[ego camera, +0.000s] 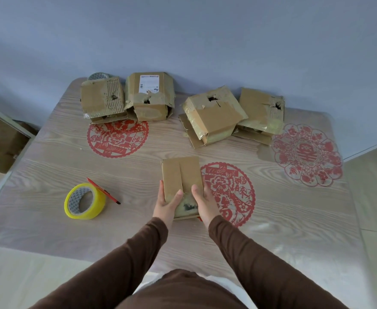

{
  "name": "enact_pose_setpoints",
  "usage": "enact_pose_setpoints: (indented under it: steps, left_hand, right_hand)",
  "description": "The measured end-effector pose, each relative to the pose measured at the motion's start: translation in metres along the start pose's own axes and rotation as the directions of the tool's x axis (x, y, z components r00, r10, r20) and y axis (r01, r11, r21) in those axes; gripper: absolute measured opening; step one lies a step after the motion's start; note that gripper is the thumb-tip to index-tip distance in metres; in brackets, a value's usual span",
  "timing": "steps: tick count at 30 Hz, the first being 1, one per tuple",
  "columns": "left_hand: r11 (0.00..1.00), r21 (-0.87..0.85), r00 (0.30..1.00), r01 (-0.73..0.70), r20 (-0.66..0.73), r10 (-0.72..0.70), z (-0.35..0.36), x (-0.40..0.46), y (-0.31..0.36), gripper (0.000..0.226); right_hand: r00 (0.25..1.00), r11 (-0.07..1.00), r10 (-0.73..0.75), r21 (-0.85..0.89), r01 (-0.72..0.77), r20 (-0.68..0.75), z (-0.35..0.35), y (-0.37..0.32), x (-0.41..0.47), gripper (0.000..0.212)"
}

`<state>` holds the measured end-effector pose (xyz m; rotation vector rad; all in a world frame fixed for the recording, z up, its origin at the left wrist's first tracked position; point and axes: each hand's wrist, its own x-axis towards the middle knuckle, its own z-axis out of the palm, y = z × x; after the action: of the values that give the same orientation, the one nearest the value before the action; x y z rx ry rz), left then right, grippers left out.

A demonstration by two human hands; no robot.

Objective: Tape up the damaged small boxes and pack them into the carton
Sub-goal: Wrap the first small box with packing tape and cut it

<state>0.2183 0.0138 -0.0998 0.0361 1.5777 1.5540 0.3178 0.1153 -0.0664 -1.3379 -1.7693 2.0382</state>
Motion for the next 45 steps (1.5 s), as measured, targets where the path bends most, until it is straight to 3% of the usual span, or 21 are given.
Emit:
enact_pose_setpoints:
  steps: [6,10,12,14,16,18,20,21,23,24,26,27,29,30,32,33,34,36,39,42,45]
  left_hand:
    - [0.996,0.015,0.995,-0.093,-0.019,0.093,0.005,0.001,-0.004,0.073]
    - [0.997,0.035,0.997,-0.066,-0.04,0.067,0.008,-0.003,0.003,0.072]
    - [1.0,-0.018,0.998,-0.004,-0.055,0.003,0.012,-0.011,0.008,0.075]
    - [0.985,-0.138,0.985,0.109,-0.12,-0.125,0.026,-0.028,0.012,0.071]
    - [0.918,-0.225,0.937,0.326,-0.054,-0.346,0.041,-0.055,0.017,0.064]
    - [0.869,-0.095,0.86,0.486,0.227,-0.456,0.049,-0.079,0.026,0.06]
    - [0.9,0.168,0.788,0.403,0.436,-0.434,0.049,-0.084,0.037,0.059]
    - [0.903,0.29,0.792,0.316,0.444,-0.419,0.048,-0.08,0.04,0.06]
    - [0.9,0.37,0.847,0.23,0.38,-0.373,0.047,-0.071,0.054,0.046]
    - [0.912,0.36,0.885,0.195,0.336,-0.322,0.044,-0.067,0.061,0.031]
    - [0.937,0.347,0.976,0.041,0.187,-0.112,0.023,-0.054,0.071,0.013]
    - [0.929,0.366,0.997,-0.048,0.066,0.026,0.009,-0.044,0.075,0.014]
    - [0.867,0.485,0.972,-0.118,-0.124,0.202,-0.018,-0.02,0.076,0.012]
    - [0.837,0.537,0.971,-0.102,-0.128,0.201,-0.024,-0.013,0.077,0.026]
    - [0.861,0.509,1.0,-0.006,-0.014,0.015,-0.023,-0.003,0.064,0.059]
    - [0.875,0.482,0.995,0.051,0.052,-0.087,-0.016,-0.003,0.056,0.07]
    - [0.874,0.481,0.987,0.076,0.09,-0.135,-0.008,-0.006,0.047,0.081]
    - [0.837,0.545,0.985,0.058,0.107,-0.138,0.005,-0.017,0.025,0.092]
    - [0.877,0.48,0.993,0.038,0.083,-0.089,0.018,-0.034,0.004,0.061]
    - [0.986,0.158,0.987,0.057,0.137,-0.079,0.028,-0.043,-0.001,0.048]
    - [0.995,0.092,0.989,0.051,0.136,-0.063,0.03,-0.043,0.002,0.042]
  right_hand:
    - [0.994,0.993,-0.06,-0.11,0.05,-0.092,0.004,0.01,0.007,0.065]
    - [0.998,0.987,-0.044,-0.156,0.036,-0.045,0.004,0.006,0.005,0.065]
    - [0.997,0.951,-0.075,-0.301,0.068,-0.011,-0.004,0.001,0.011,0.068]
    - [0.982,0.792,-0.181,-0.584,0.18,0.057,-0.021,-0.019,0.027,0.065]
    - [0.948,0.467,-0.208,-0.828,0.311,0.239,-0.036,-0.05,0.044,0.056]
    - [0.889,0.11,-0.152,-0.886,0.45,0.432,-0.036,-0.08,0.051,0.046]
    - [0.812,-0.04,-0.092,-0.817,0.575,0.576,-0.021,-0.092,0.056,0.048]
    - [0.786,-0.053,-0.093,-0.791,0.609,0.611,-0.016,-0.089,0.057,0.055]
    - [0.779,-0.013,-0.199,-0.797,0.604,0.594,-0.017,-0.078,0.054,0.066]
    - [0.797,0.085,-0.302,-0.818,0.569,0.523,-0.022,-0.073,0.051,0.065]
    - [0.832,0.445,-0.516,-0.768,0.461,0.201,-0.035,-0.059,0.037,0.056]
    - [0.846,0.642,-0.533,-0.663,0.386,-0.023,-0.041,-0.05,0.026,0.054]
    - [0.856,0.92,-0.34,-0.327,0.217,-0.388,-0.042,-0.027,0.002,0.062]
    - [0.872,0.983,-0.178,-0.128,0.134,-0.455,-0.036,-0.016,-0.01,0.066]
    - [0.924,0.977,0.105,0.213,-0.027,-0.367,-0.017,0.003,-0.032,0.066]
    - [0.946,0.952,0.16,0.299,-0.071,-0.283,-0.007,0.008,-0.041,0.062]
    - [0.958,0.948,0.156,0.31,-0.076,-0.242,-0.002,0.012,-0.046,0.058]
    - [0.947,0.963,0.135,0.264,-0.056,-0.292,-0.002,0.016,-0.049,0.058]
    - [0.931,0.985,0.124,0.159,-0.072,-0.343,-0.016,0.014,-0.047,0.061]
    - [0.964,0.991,0.103,0.104,-0.08,-0.245,-0.02,0.016,-0.049,0.057]
    - [0.966,0.989,0.097,0.135,-0.066,-0.241,-0.021,0.019,-0.045,0.055]
